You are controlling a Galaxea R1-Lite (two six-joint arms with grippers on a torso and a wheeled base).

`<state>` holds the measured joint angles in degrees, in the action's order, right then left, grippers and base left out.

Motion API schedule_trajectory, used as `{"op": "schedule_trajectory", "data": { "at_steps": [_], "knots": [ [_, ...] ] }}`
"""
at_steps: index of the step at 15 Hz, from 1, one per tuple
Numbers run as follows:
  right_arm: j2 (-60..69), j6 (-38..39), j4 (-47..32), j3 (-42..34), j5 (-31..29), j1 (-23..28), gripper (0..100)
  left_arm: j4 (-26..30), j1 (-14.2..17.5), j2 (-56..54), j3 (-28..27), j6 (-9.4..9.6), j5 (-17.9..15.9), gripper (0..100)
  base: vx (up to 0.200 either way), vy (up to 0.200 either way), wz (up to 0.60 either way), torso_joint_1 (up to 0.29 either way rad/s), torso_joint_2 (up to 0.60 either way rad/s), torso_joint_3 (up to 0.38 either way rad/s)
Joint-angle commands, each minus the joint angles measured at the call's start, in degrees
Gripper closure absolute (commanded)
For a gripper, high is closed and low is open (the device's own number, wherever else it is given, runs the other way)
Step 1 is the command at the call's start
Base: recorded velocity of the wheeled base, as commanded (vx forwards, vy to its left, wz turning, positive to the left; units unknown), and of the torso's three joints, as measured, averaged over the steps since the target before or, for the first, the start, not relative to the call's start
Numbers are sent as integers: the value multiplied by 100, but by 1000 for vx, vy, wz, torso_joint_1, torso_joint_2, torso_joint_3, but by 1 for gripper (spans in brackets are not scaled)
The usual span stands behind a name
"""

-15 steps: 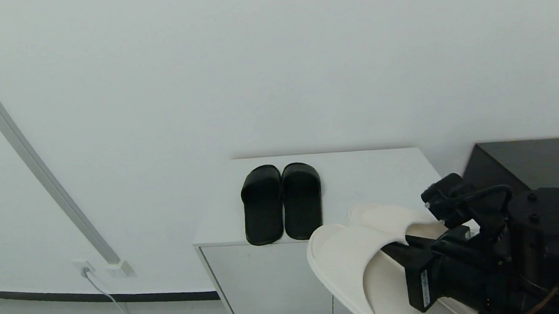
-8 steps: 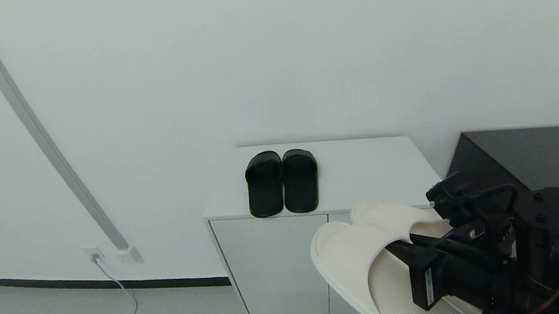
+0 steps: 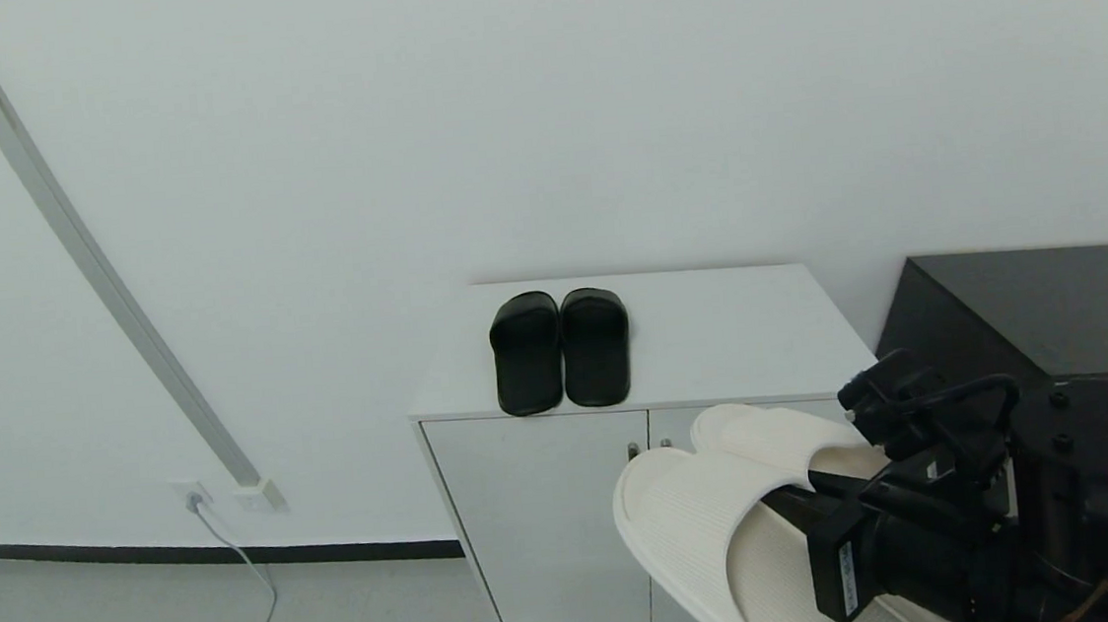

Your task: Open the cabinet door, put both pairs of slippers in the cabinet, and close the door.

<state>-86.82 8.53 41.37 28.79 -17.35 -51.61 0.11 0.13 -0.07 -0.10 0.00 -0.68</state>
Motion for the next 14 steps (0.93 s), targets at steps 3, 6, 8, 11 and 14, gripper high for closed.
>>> {"op": "schedule_trajectory", "data": {
  "at_steps": [3, 6, 8, 11, 14],
  "knots": [
    [-19, -1, 2, -14, -6, 11, 100, 7, 4, 7, 1, 26, -11, 100, 0, 0, 0, 0, 0, 0],
    [-28, -1, 2, -14, -6, 11, 100, 7, 4, 7, 1, 26, -11, 0, 0, 0, 0, 0, 0, 0],
    [-10, -1, 2, -111, -23, 11, 100, 7, 4, 7, 1, 26, -11, 0, 0, 0, 0, -102, 220, 132],
    [-10, -1, 2, -120, -14, 2, 100, 7, 4, 7, 1, 26, -11, 0, 0, 0, 0, -154, 360, 186],
    [-98, -1, 2, -172, 12, 2, 100, 7, 4, 7, 1, 35, -11, 0, 0, 0, 0, -172, 375, 204]
  ]
}}
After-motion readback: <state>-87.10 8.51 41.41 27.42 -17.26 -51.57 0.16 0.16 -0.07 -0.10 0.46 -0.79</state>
